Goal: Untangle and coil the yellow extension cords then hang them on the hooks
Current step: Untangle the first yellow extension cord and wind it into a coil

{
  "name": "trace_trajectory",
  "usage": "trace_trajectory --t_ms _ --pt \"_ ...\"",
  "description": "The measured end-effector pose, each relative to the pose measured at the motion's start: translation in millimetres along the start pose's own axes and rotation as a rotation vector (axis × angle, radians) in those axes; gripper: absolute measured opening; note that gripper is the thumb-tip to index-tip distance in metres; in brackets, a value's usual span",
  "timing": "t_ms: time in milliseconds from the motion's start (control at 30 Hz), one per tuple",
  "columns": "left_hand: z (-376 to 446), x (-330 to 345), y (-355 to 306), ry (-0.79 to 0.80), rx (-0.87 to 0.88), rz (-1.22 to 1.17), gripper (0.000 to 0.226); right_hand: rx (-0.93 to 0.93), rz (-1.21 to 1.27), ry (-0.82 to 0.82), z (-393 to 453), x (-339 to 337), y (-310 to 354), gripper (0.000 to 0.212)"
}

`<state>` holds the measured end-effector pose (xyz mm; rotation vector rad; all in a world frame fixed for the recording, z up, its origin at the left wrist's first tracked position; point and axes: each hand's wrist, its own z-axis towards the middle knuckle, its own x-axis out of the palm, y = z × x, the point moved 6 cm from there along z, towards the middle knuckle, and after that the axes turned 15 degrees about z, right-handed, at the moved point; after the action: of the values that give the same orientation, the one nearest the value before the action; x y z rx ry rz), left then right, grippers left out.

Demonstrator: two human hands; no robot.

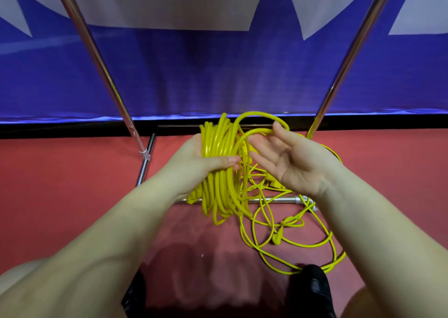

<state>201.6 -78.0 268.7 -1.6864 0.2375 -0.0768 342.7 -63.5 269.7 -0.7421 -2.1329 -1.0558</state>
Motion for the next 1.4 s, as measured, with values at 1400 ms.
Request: trace_trajectory --t_ms 1400 --pt "-1.6 -22.5 12.4 -0.13 -0.223 -0.065 0.006 -0.317 -1.794 -0.005 -21.1 -10.7 32.2 0.015"
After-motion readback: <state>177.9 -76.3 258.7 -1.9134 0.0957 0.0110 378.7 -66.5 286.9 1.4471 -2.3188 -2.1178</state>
